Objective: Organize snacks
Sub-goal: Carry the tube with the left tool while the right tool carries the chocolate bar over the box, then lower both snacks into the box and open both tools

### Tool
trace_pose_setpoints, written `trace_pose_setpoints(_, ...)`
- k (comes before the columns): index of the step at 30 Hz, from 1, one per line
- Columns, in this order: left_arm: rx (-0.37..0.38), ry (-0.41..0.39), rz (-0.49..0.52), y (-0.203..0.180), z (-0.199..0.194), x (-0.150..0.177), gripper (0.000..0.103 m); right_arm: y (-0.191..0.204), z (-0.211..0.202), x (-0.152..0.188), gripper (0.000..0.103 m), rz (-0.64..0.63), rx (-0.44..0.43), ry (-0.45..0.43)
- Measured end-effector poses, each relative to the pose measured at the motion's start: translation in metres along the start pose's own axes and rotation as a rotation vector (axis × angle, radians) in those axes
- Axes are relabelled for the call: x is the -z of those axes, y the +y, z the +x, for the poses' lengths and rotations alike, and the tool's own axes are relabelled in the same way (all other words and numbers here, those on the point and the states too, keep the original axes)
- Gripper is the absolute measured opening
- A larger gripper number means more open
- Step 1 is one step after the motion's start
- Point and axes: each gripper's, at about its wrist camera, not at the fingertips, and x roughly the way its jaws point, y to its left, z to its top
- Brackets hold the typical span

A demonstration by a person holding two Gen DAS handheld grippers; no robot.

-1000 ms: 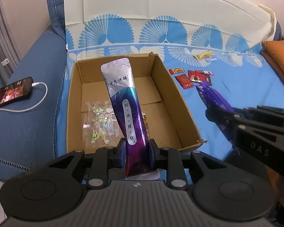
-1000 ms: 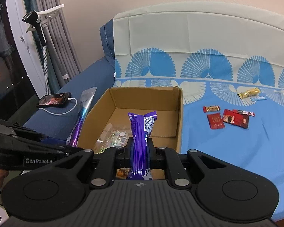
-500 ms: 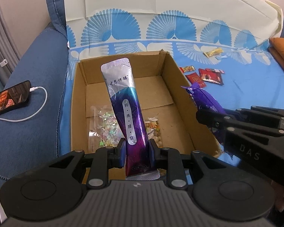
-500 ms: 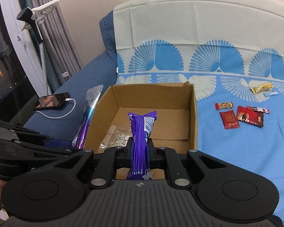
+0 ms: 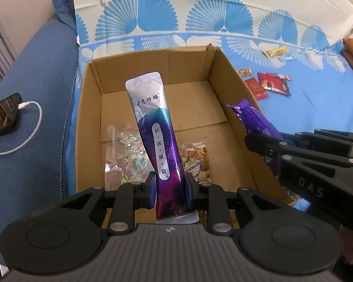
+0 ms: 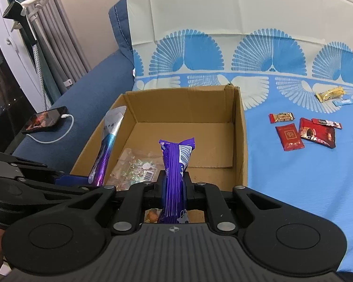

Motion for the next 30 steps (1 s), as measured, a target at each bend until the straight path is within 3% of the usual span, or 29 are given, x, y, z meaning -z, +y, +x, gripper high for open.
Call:
trace_pose_setpoints(12,-0.034,0.040,0.018,0.000,0.035,-0.006,0.029,-0.012,0.029,0.000,0.015,0.025,0.016,0.049)
trace_pose_setpoints(13,-0.041,0.039,0.021,0.001,0.036,-0.007,0.049,-0.012,0.030,-0.001,0.017,0.025,0.014,0.050)
trace_pose_setpoints(14,-0.045,0.040,0.016,0.002,0.036,-0.009,0.084,-0.012,0.031,-0.001,0.018,0.026,0.012,0.051)
trace_pose_setpoints(15,-0.055,0.039,0.005,0.003,0.036,-0.010,0.097,-0.012,0.032,-0.002,0.028,0.029,0.014,0.051)
trace_pose_setpoints(16,-0.077,0.026,-0.003,0.005,0.034,-0.009,0.103,-0.013,0.031,-0.003,0.034,0.032,0.015,0.051)
trace_pose_setpoints(18,-0.088,0.001,-0.013,0.008,0.028,-0.006,0.103,-0.015,0.027,-0.005,0.068,0.058,0.033,0.033)
trace_pose_setpoints(30,-0.137,0.010,-0.130,0.013,-0.028,0.050,0.103,-0.006,-0.029,0.029,0.079,0.044,0.019,0.089)
